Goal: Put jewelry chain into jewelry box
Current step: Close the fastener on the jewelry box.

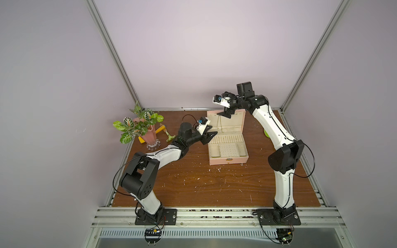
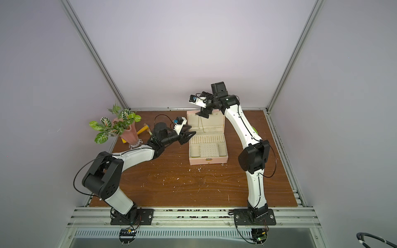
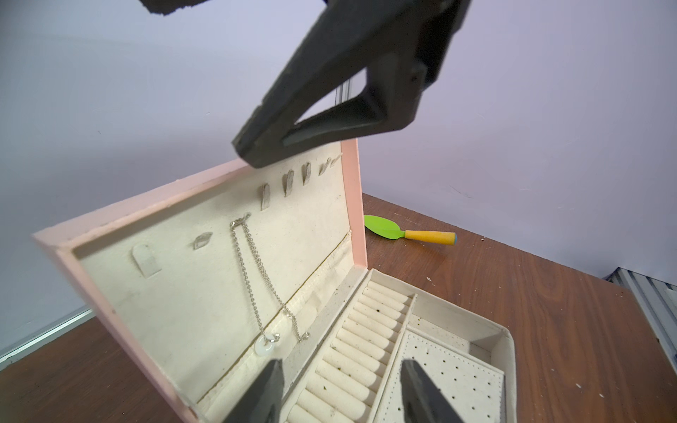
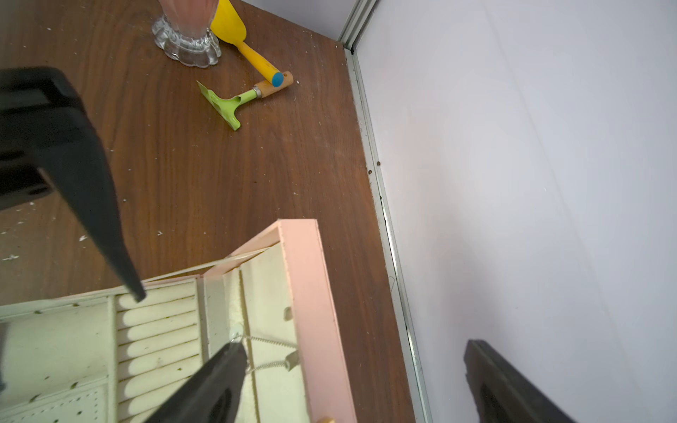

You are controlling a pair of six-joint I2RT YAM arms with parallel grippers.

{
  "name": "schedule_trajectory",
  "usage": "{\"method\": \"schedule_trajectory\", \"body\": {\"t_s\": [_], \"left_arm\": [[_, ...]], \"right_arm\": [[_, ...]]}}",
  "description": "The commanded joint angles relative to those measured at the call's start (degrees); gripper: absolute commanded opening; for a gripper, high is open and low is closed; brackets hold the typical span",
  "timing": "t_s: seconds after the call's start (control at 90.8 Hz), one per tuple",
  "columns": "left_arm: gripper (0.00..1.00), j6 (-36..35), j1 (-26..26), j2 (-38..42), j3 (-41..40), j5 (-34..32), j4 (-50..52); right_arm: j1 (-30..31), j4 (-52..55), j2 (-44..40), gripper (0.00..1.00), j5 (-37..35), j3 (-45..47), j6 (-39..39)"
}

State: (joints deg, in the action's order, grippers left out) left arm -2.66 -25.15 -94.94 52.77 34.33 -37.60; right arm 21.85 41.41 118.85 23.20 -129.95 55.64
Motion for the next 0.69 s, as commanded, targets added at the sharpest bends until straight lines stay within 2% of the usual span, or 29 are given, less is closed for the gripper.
{"method": "schedule_trajectory", "body": {"t_s": [0.0,0.253,0.484,0.605,0.683], "left_arm": [[0.55,-0.3,0.7,2.0,-0.4,1.0,0.7],[0.55,-0.9,0.7,1.9,-0.1,0.9,1.7],[0.55,-1.2,0.7,1.3,0.5,1.0,2.4],[0.55,-1.4,0.7,1.0,0.8,1.1,2.5],[0.55,-1.4,0.7,1.0,0.9,1.2,2.7]], "right_arm": [[0.1,-3.1,-2.0,0.93,-2.4,3.9,0.5],[0.2,-4.5,-0.8,0.84,-6.1,5.6,2.0],[0.4,-5.4,0.4,0.70,-7.7,5.5,2.8],[0.4,-4.5,1.1,0.68,-7.3,4.9,3.1],[0.6,-3.5,1.3,0.71,-6.4,4.8,3.5]]}}
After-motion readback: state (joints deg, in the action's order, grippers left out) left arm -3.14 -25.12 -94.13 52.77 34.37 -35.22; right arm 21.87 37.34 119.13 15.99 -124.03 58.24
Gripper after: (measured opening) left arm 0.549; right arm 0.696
